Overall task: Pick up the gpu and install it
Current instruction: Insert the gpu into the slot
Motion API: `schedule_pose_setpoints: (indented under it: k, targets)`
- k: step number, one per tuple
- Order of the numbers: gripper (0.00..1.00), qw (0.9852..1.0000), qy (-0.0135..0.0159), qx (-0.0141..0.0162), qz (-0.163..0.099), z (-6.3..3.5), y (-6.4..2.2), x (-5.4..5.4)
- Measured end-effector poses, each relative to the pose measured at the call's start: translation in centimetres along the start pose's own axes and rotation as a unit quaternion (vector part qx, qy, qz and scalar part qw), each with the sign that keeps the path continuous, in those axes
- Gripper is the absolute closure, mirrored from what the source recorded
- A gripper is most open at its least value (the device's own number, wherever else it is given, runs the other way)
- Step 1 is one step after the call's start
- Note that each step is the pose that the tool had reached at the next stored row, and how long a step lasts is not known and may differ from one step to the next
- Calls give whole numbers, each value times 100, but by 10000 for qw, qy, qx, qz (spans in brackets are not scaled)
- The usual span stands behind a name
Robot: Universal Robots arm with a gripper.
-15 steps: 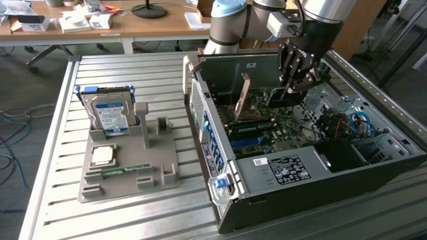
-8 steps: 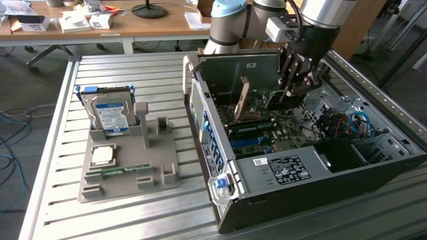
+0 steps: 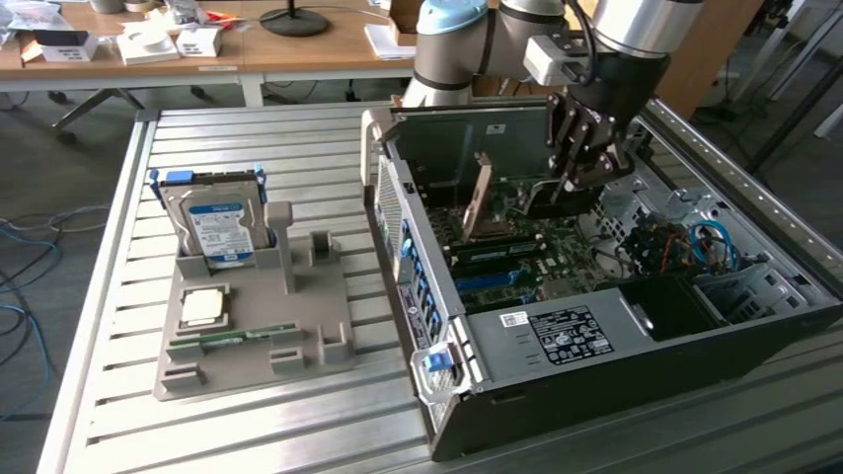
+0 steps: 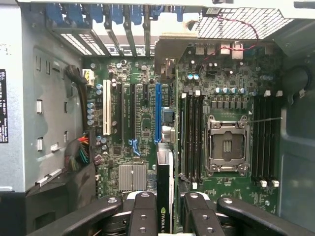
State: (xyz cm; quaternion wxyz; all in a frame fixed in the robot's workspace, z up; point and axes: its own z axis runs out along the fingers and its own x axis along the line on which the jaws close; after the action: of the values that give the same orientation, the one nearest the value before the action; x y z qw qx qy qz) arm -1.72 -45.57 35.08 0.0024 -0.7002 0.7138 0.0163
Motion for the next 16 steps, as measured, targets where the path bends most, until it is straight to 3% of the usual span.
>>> schedule_pose_setpoints:
  k: [11,16]
  targets:
    - [74,10000,2,-1,0,146,-3,4]
    - [74,10000,3,-1,0,154,-3,4]
